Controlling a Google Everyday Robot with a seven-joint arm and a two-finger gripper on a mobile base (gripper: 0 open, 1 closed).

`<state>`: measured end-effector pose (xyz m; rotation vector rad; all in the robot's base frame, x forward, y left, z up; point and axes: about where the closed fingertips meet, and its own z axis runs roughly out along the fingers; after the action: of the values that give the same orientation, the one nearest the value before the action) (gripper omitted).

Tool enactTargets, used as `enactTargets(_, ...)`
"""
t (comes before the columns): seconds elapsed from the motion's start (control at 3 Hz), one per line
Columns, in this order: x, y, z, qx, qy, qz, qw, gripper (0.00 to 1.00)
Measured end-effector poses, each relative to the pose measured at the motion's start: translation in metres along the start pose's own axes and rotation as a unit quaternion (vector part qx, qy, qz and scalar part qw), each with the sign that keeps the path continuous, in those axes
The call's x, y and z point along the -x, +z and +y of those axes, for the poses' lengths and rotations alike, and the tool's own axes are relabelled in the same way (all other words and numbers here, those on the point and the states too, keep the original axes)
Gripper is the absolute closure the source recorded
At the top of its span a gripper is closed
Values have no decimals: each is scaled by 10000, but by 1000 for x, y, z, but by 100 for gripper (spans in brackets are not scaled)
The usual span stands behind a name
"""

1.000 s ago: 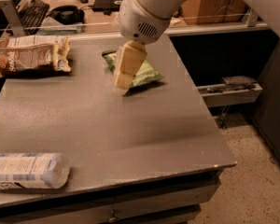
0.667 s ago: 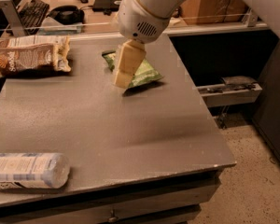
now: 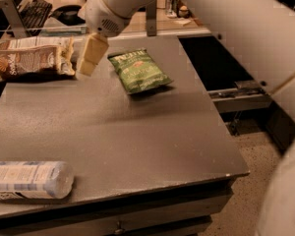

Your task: Move brown chip bag near blue plastic bottle

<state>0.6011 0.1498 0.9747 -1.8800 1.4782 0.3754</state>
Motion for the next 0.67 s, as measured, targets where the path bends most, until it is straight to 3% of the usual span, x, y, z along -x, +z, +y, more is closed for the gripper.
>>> enactTargets(0.33,27,60,-42,-55,45,-469,9989,0)
enactTargets(0.67,35,111,-69,-146,320,-645,9973,0)
